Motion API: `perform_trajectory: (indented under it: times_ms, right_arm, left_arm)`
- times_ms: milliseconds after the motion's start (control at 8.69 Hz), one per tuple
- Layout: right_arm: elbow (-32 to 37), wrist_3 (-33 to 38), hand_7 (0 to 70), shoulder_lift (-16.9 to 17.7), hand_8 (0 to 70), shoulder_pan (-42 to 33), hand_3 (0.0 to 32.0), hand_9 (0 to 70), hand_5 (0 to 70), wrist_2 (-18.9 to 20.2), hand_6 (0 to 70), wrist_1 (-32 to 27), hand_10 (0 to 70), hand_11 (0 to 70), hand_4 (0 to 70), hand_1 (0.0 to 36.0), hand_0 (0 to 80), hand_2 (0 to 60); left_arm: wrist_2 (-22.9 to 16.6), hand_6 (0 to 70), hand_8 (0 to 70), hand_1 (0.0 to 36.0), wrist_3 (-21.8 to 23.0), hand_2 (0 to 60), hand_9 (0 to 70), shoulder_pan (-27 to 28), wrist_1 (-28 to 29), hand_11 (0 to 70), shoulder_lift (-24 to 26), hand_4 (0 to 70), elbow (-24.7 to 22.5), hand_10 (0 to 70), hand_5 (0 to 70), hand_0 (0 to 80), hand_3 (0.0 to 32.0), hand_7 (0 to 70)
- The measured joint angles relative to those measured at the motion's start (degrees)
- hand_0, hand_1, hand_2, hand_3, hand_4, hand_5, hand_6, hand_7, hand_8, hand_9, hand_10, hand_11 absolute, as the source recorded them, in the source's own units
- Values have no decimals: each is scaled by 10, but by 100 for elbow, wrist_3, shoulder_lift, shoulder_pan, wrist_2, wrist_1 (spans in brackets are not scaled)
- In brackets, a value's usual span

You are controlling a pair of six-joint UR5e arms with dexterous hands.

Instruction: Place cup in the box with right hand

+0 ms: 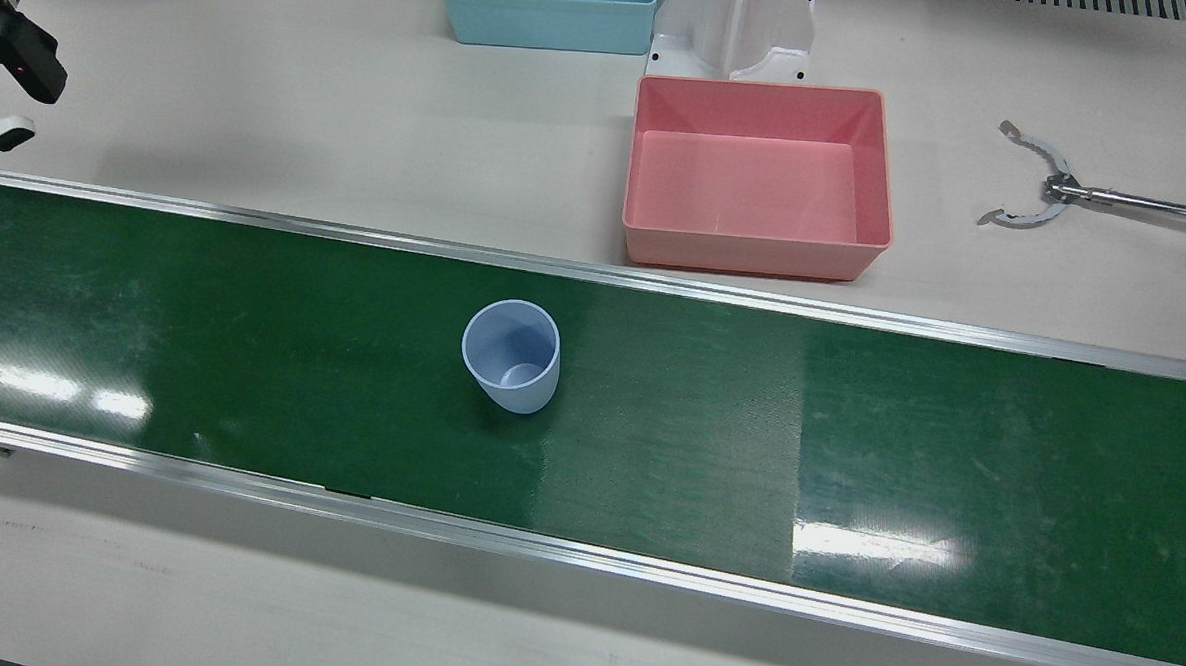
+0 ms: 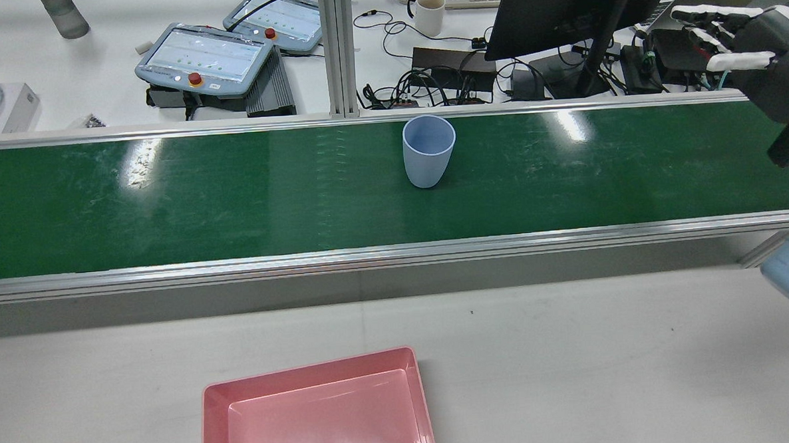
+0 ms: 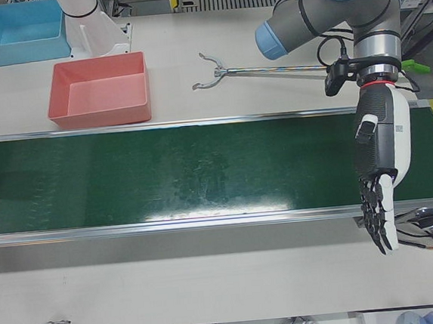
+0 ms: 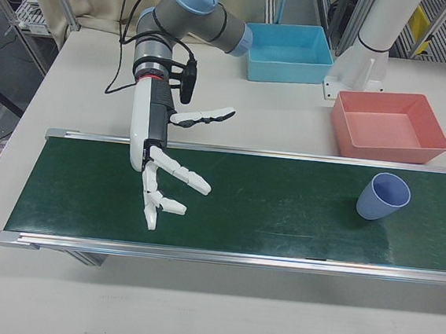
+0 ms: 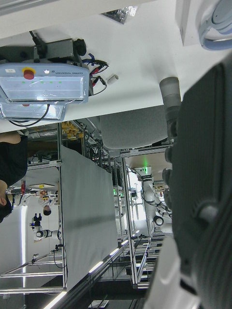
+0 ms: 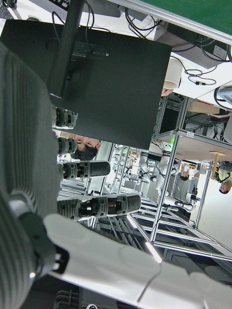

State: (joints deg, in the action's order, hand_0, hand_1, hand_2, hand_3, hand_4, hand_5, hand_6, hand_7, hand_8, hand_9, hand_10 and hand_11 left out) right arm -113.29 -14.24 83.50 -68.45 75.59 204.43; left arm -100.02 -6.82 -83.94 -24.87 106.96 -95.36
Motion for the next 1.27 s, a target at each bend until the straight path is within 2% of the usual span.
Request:
perform_trajectory:
  times_ms: [230, 806, 1036, 1266]
  right_arm:
    - [2, 0, 370, 0, 19, 0, 46, 83, 48, 0, 70, 0, 40, 73, 262, 90, 535, 0]
    - [17, 0, 406, -26, 24, 26, 32, 95, 47, -2, 78, -8, 48, 83, 284, 89, 535, 0]
    - [27, -3, 415, -66, 27, 41, 18, 101, 48, -7, 81, -9, 52, 90, 290, 88, 533, 0]
    - [80, -7, 418, -131, 28, 52, 26, 102, 47, -8, 81, -9, 49, 86, 290, 87, 533, 0]
  left_arm:
    - [0, 0, 0, 0, -3, 0, 0, 0, 0, 0, 0, 0, 0, 0, 0, 0, 0, 0]
    - [0, 0, 0, 0, -3, 0, 0, 0, 0, 0, 0, 0, 0, 0, 0, 0, 0, 0]
    - [0, 0, 0, 0, -1, 0, 0, 0, 0, 0, 0, 0, 0, 0, 0, 0, 0, 0]
    - [0, 0, 0, 0, -2, 0, 0, 0, 0, 0, 0, 0, 0, 0, 0, 0, 0, 0]
